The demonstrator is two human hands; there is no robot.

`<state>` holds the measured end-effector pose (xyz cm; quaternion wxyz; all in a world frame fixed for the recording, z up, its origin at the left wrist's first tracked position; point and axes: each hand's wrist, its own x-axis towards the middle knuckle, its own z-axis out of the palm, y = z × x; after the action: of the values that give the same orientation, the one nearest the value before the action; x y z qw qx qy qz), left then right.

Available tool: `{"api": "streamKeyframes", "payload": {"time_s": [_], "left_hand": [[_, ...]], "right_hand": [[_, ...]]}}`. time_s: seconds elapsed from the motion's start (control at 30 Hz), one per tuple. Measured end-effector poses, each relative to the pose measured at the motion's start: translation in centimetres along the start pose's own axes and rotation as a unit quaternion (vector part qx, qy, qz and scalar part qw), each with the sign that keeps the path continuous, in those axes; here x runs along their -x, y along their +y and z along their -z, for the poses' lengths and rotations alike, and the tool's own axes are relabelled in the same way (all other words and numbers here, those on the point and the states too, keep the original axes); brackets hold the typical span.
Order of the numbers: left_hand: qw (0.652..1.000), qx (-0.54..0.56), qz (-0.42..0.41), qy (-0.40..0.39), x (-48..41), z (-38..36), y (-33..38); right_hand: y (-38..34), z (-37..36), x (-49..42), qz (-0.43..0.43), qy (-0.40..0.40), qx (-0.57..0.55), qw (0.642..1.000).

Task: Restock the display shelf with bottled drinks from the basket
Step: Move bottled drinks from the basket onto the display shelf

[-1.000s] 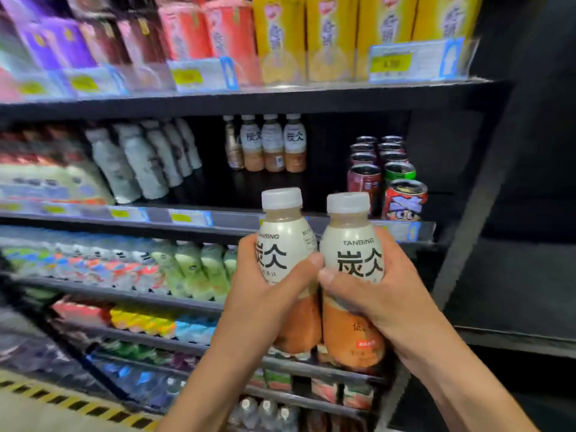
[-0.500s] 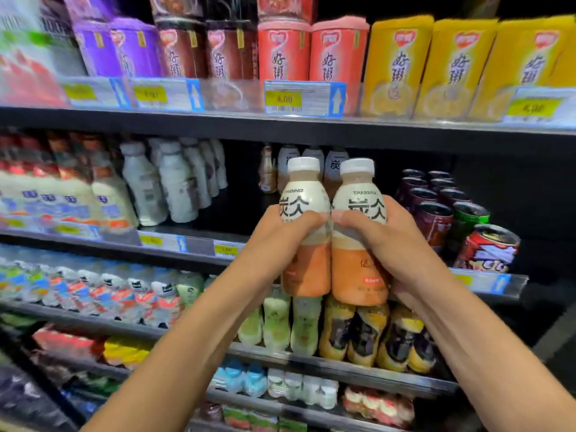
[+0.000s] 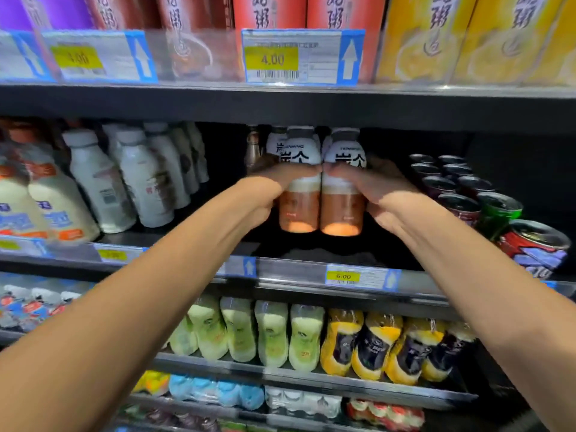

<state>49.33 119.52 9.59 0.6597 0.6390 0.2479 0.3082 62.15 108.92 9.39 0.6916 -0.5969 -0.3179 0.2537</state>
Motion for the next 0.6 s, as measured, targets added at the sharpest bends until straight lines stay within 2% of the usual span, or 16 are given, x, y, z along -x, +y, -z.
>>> {"api": "streamKeyframes", "payload": {"time_s": [0.17,0.43,0.6], "left_hand": [[0.997,-0.04,0.018,-0.063,-3.9,0.4,-1.5],[0.995,-0.07,-0.058,-0.042,-8.8,1.1,-3.3],[0.99,-0.108,-0.074,-0.05,-10.6,1.7,-4.2]], "right_hand": [[1.6,0.4,-3.5,-0.028,-0.004,0.083,0.996],[2.8,-0.5,-7.7,-0.003,0.023,0.126,0.992],[3.2,-0.3,-8.9,0.007,0.051,0.224,0.973]]}}
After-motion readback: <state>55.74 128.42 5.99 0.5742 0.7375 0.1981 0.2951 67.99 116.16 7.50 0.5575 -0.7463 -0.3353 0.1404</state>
